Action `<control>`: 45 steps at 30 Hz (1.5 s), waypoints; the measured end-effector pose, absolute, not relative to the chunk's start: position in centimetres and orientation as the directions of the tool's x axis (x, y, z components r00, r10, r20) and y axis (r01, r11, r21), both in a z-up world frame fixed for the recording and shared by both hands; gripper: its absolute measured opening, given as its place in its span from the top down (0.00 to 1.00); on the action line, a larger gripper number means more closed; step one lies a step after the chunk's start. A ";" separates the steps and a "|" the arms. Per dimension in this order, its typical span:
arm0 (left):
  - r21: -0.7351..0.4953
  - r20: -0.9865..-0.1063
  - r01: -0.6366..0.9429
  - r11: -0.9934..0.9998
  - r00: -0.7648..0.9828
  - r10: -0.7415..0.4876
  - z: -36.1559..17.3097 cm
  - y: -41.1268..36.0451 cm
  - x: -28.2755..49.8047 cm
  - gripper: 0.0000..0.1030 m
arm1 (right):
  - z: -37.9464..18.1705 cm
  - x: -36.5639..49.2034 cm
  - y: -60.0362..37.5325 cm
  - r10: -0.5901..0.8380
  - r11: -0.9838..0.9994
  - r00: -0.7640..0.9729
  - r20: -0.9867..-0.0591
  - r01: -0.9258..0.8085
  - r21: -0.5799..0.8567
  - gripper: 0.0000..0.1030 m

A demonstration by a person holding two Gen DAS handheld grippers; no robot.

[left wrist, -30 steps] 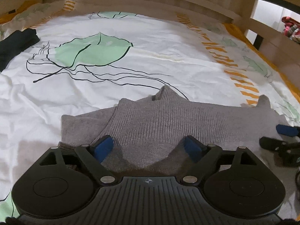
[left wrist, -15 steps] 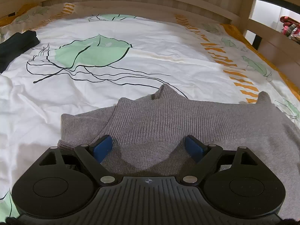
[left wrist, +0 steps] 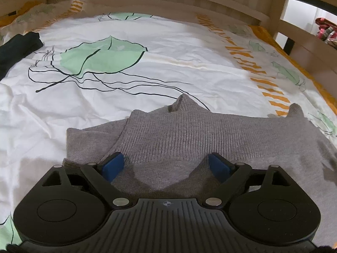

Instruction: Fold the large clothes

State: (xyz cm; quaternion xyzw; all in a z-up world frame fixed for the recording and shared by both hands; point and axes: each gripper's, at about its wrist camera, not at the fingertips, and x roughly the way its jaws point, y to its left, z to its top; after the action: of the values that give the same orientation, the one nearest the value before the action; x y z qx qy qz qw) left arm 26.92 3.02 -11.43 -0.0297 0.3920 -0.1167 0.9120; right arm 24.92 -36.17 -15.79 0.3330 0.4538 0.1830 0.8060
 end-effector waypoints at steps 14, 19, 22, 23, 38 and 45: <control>-0.267 -0.694 0.141 0.953 0.658 -0.292 -6.7 1.5 25.2 0.42 | -16.3 25.0 -36.6 0.601 0.682 0.548 -0.582 0.029 0.731 0.00; -0.328 -0.634 0.208 0.921 0.674 -0.378 -5.7 -2.1 21.4 0.60 | -16.4 25.1 -36.9 0.609 0.667 0.541 -0.580 0.046 0.744 0.00; -0.360 -0.642 0.224 0.906 0.645 -0.415 -6.7 -4.0 19.5 0.66 | -16.4 25.1 -37.0 0.616 0.660 0.535 -0.579 0.051 0.749 0.00; -0.360 -0.646 0.227 0.905 0.639 -0.418 -7.1 -4.4 18.9 0.66 | -16.4 25.0 -37.0 0.617 0.659 0.534 -0.578 0.052 0.751 0.00; -0.321 -0.677 0.212 0.923 0.630 -0.380 -11.0 -5.8 19.0 0.67 | -16.3 24.7 -37.0 0.642 0.653 0.510 -0.572 0.026 0.757 0.00; -0.343 -0.674 0.207 0.916 0.626 -0.393 -11.1 -5.5 19.1 0.67 | -16.0 24.1 -36.7 0.656 0.666 0.487 -0.577 -0.012 0.746 0.10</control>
State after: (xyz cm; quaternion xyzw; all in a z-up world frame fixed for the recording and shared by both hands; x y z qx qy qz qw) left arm 19.11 -5.49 -11.11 -0.1170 0.3987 -0.1678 0.8940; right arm 24.13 -36.71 -16.05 0.3497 0.4603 0.2117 0.7881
